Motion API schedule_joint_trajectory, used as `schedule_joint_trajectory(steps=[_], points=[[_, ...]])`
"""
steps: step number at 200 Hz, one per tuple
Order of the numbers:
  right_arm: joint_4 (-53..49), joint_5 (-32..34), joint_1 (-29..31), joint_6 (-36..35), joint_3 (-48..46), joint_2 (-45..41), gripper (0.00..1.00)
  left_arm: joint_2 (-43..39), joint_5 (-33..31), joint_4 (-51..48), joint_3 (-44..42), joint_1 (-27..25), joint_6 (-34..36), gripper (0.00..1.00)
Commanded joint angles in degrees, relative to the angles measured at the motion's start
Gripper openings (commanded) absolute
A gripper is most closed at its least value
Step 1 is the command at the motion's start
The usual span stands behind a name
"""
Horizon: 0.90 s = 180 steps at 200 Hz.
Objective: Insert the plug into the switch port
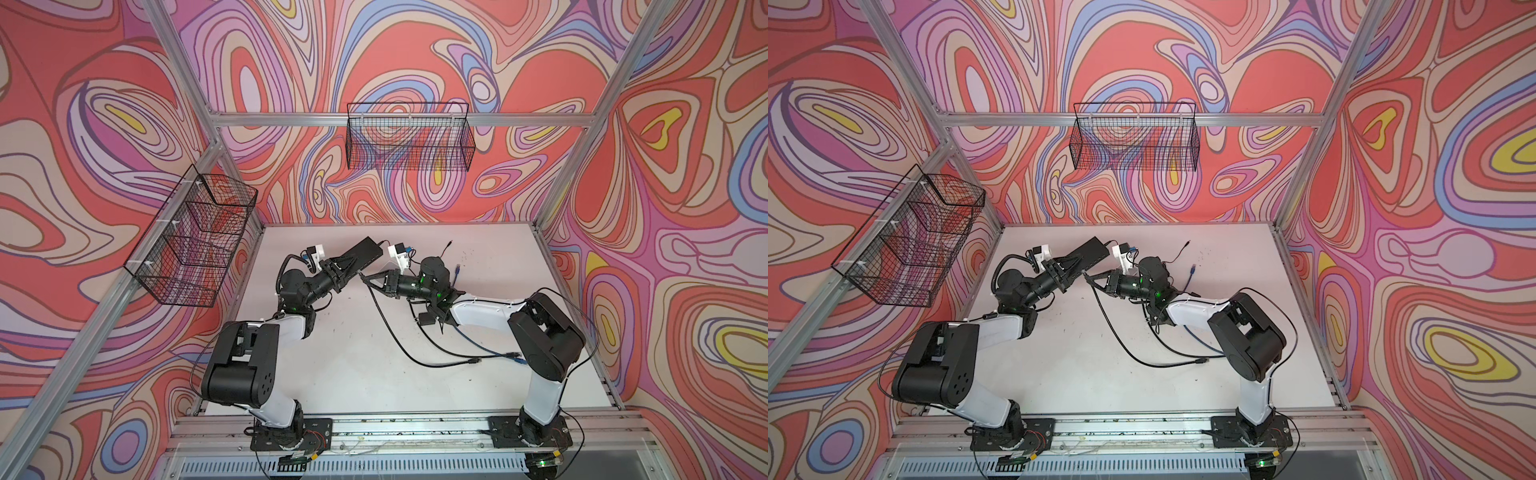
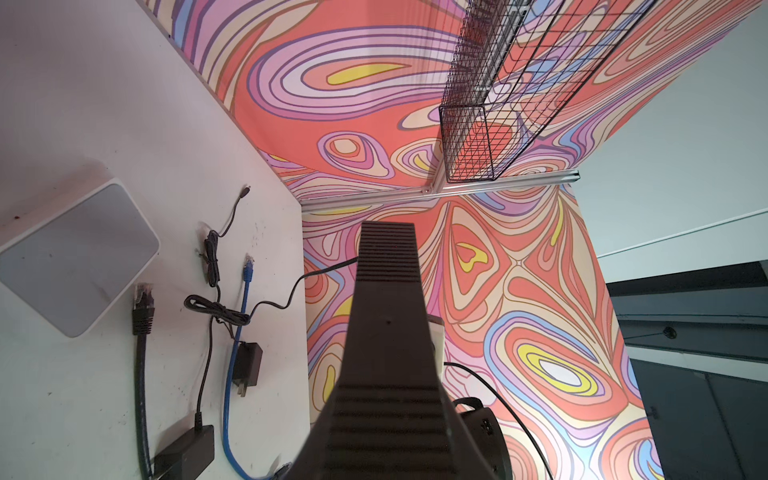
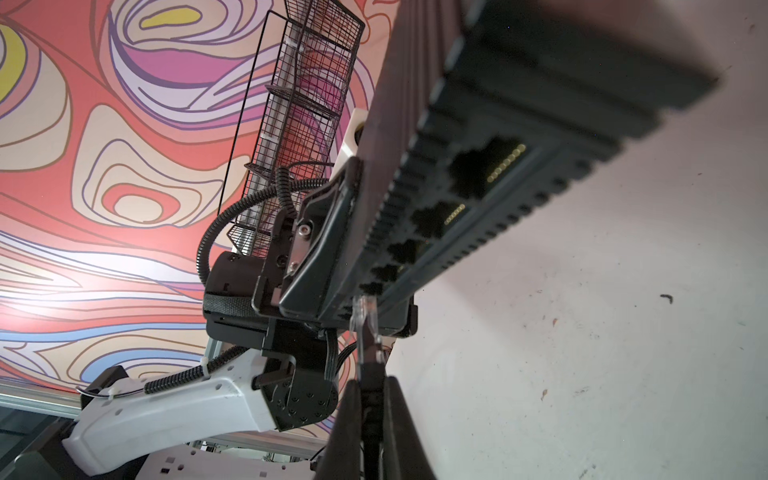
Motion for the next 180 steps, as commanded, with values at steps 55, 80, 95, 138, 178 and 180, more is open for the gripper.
schedule_joint_trajectory(steps=[55, 80, 95, 138, 178, 180], points=[[-0.32, 3.96, -1.57, 3.98, 3.30, 0.79, 0.00, -1.31, 7.33, 7.70, -1.18, -1.00, -1.25, 0.05], [-1.15, 3.76, -1.76, 1.99, 4.55, 1.44, 0.00, -1.58, 7.72, 6.92, -1.19, -1.05, -1.46, 0.05], [-2.57, 3.64, -1.76, 0.27, 6.19, 1.86, 0.00, -1.91, 8.16, 6.49, -1.06, -1.13, -1.33, 0.05], [-10.49, 3.42, -1.32, -7.84, 12.26, 1.47, 0.00, -3.46, 9.30, 1.40, -2.07, -1.92, 0.69, 0.05], [-15.24, 3.95, -0.68, -11.17, 17.03, 3.25, 0.00, -5.76, 10.78, -4.13, -1.65, -3.90, 3.67, 0.05], [-15.87, 4.02, -0.58, -11.61, 17.51, 3.34, 0.00, -5.93, 10.86, -4.60, -1.59, -4.06, 4.00, 0.05]])
